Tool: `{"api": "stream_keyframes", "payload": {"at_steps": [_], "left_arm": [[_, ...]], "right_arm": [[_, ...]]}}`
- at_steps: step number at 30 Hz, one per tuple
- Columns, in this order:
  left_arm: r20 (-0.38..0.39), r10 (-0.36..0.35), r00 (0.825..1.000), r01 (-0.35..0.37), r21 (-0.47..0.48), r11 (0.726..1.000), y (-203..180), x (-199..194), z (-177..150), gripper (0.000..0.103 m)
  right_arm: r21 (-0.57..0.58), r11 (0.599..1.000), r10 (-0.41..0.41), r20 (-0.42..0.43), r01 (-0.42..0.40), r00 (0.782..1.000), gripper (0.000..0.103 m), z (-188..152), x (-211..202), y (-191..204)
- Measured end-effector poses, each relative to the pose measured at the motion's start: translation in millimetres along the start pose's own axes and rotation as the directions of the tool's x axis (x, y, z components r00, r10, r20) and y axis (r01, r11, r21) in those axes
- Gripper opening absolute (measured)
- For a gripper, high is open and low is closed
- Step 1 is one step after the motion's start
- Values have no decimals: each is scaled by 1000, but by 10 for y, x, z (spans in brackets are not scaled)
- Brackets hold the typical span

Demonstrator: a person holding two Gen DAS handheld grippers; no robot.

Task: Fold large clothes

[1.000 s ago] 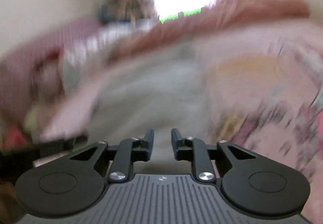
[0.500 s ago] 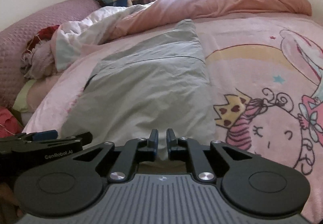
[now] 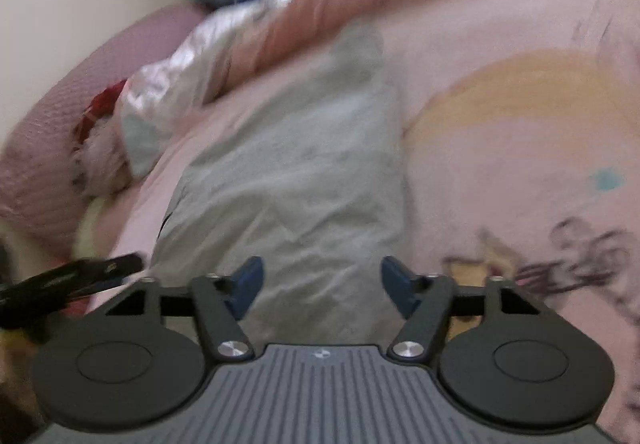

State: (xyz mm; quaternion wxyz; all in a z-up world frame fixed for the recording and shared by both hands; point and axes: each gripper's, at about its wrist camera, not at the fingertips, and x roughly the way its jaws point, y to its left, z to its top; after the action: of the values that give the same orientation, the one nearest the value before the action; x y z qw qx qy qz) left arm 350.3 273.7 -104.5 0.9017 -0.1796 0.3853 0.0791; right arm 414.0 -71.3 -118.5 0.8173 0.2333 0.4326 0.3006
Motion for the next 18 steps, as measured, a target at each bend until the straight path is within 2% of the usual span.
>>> {"api": "stream_keyframes", "payload": {"at_steps": [3,4,6,8,14,15,16,17,18], "left_arm": [[-55,23,998,-25,-36,999,110,278,78,101],[-66,2,998,-5,-38,999,126,344,54,102],[-88,-36,995,32,-44,999,168,486,31,103],[-61,-67,996,62,-71,996,197,569,16,103],[-26,-114,993,113,-39,993,55,805,147,103],[-24,-115,993,114,-36,993,-5,818,170,103],[-19,-113,993,112,-39,993,-51,821,179,100],[-4,-111,994,111,-45,993,-68,812,167,97],[13,-116,993,117,-51,992,-102,794,148,80]], "right_arm": [[12,998,-55,-8,55,998,79,120,183,-98],[27,999,-37,-16,37,999,85,153,236,-126],[45,998,-31,-29,33,999,87,187,357,-159],[64,998,9,-24,-8,1000,93,225,487,-211],[6,1000,11,4,-11,1000,94,312,625,-109],[5,1000,17,16,-17,1000,89,317,628,-113],[-1,1000,12,24,-12,1000,78,317,635,-113],[-18,1000,-13,33,14,999,72,308,620,-97],[-25,999,-26,41,27,999,62,302,607,-76]]}}
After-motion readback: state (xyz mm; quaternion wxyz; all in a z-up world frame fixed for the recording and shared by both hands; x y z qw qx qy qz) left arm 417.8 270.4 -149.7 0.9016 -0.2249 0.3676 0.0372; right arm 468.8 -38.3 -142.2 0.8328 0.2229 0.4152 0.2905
